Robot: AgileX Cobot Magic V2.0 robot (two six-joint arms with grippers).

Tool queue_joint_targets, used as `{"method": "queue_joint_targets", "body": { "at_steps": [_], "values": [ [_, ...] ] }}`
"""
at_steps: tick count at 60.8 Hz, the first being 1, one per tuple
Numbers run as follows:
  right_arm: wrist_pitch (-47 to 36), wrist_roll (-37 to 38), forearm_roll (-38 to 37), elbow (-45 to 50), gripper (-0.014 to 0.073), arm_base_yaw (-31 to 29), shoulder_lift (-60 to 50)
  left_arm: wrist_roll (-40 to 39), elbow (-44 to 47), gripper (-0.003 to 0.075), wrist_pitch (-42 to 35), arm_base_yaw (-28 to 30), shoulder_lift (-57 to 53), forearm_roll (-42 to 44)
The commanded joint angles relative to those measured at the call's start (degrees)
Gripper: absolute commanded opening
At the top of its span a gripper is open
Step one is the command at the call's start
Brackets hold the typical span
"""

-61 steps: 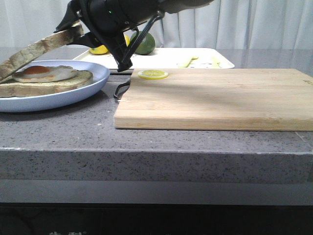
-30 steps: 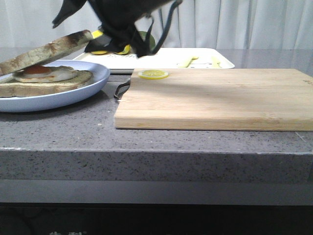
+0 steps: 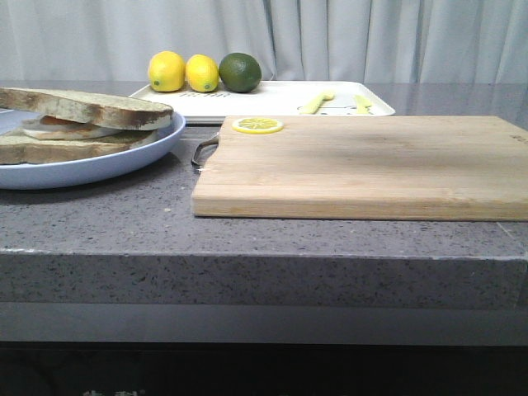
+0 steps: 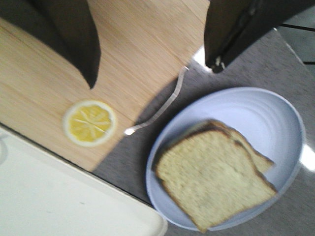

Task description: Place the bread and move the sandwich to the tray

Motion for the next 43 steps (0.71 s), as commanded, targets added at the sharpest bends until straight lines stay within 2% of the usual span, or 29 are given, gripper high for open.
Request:
{"method": "queue_joint_targets", "body": {
  "at_steps": [1,4,11,43],
  "values": [
    [0.74,4.47,-11.54,-1.39,0.0475,1.22,-6.75,0.00,-1.77,0.0503,-4.54,-0.45,0.84,-0.31],
    [1.20,5.06,-14.41,-0.28,0.0475,2.14,-9.35,0.00,-1.77,0.0503,-4.54,-0.45,0.84,-0.31],
    [-0.28,5.06,-14.68,4.82,0.0475,3.56,-15.54,0.00,-1.77,0.0503,-4.41,-0.45,0.84,0.00],
    [-18.69,5.06,-12.67,40.54,0.0475,4.06,-45.75,0.00,-1.39,0.0503,-4.41,-0.45,0.84,0.00]
  ]
}}
